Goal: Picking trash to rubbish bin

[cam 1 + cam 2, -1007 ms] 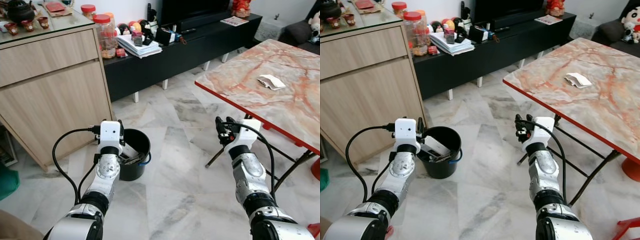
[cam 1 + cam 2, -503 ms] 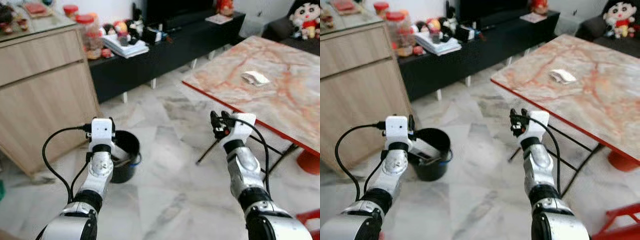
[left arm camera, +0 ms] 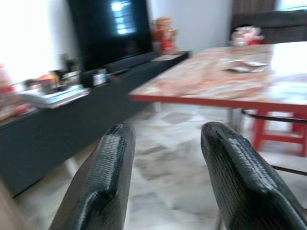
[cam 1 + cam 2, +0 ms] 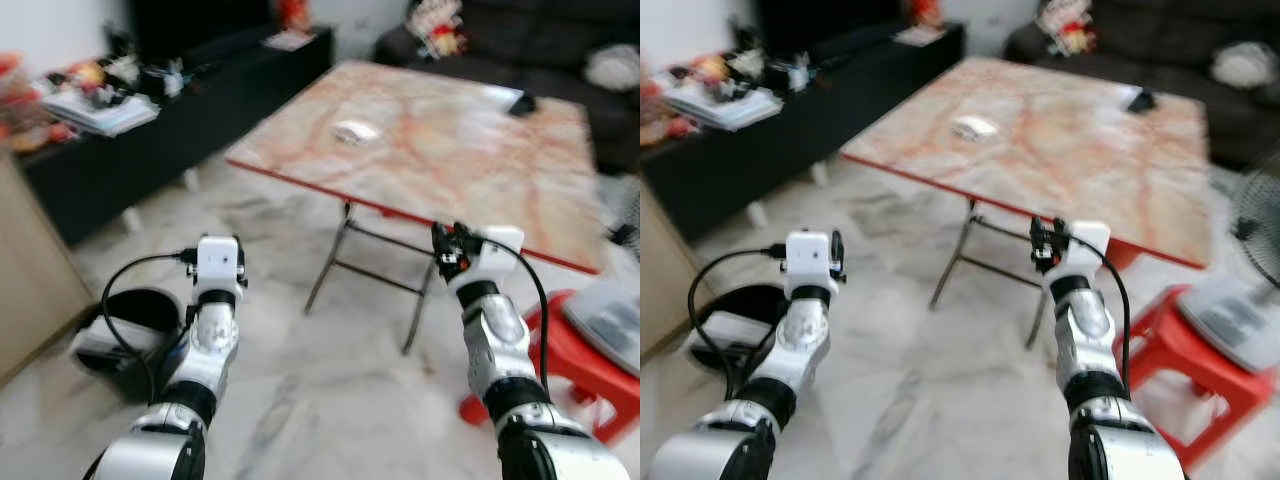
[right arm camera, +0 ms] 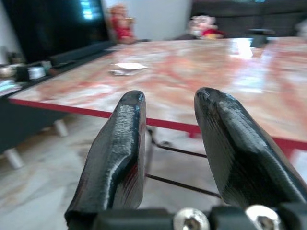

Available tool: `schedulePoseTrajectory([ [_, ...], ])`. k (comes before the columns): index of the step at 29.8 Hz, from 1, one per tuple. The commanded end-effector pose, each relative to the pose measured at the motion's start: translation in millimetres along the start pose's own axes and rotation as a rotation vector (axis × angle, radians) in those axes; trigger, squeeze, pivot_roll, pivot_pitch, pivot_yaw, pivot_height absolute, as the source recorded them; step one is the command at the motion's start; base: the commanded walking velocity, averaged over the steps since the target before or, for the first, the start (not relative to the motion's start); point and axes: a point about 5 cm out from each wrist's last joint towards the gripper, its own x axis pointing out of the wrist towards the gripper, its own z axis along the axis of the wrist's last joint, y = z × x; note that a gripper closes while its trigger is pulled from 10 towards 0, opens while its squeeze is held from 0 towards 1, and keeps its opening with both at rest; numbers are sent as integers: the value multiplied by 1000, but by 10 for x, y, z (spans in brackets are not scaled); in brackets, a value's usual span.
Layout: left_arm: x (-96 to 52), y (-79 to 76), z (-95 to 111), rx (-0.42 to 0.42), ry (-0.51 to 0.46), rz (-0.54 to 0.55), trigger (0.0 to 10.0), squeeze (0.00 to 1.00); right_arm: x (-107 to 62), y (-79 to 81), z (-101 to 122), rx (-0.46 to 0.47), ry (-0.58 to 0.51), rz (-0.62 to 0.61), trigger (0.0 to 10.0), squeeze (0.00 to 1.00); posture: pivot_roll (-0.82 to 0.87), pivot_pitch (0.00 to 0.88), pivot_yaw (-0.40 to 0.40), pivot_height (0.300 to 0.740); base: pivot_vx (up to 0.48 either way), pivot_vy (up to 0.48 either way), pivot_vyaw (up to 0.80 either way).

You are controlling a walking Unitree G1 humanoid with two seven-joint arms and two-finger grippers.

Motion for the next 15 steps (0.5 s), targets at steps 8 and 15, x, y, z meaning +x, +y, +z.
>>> schedulePoseTrajectory([
  [8,48,-13,73,-11,-20,5,10000,0,43,27,72,-3,-28,15,10000,0,-45,0,-68,740,0,0,-800],
  [15,44,-26,73,-21,-17,2,10000,0,37,61,60,3,-33,25,10000,0,-44,0,-70,740,0,0,-563],
])
